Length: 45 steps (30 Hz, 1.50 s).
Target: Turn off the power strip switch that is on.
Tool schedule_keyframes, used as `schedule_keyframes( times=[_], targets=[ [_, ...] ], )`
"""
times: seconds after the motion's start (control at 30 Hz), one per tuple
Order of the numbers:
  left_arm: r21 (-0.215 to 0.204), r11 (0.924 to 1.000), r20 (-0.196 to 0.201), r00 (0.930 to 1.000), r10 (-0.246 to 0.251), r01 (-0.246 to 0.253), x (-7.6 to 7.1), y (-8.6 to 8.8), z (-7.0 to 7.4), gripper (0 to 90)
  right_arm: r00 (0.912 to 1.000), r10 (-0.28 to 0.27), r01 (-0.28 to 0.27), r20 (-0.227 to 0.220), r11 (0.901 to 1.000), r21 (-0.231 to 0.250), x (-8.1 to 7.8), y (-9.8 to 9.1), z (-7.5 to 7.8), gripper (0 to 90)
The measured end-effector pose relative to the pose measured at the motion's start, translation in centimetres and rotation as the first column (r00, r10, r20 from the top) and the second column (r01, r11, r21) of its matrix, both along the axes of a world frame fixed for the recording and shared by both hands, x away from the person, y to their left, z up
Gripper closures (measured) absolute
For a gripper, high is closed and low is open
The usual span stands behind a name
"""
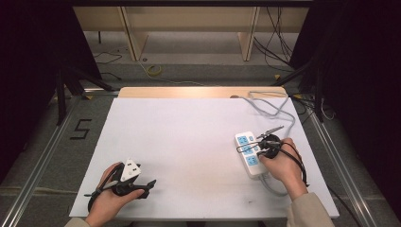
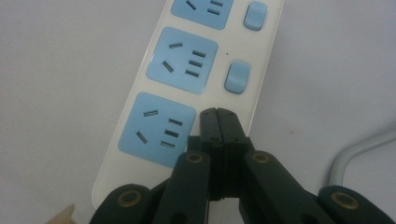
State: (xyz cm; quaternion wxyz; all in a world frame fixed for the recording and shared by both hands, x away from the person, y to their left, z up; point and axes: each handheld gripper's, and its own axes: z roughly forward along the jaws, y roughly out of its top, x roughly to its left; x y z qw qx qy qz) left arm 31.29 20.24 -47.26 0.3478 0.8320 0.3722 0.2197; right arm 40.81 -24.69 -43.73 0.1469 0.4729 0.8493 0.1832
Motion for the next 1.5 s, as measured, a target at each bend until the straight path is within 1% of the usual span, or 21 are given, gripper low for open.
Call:
schedule_keyframes(
  times=[0.83,1.5],
  targets=[
    [0.001,1.0,0.002,1.0,-0.001,0.001,0.06,0.02,-0.01,20.8,1.0,-0.001,0.001,0.005,1.0,0.004,-0.06,-0.05,0.01,90.0],
    [-0.003,1.0,0.003,1.0,0.003,-0.003,0.09,0.04,-0.02,20.9,1.0,-0.004,0.004,0.009,0.9998,0.022,-0.08,-0.3,-0.03,90.0]
  ],
)
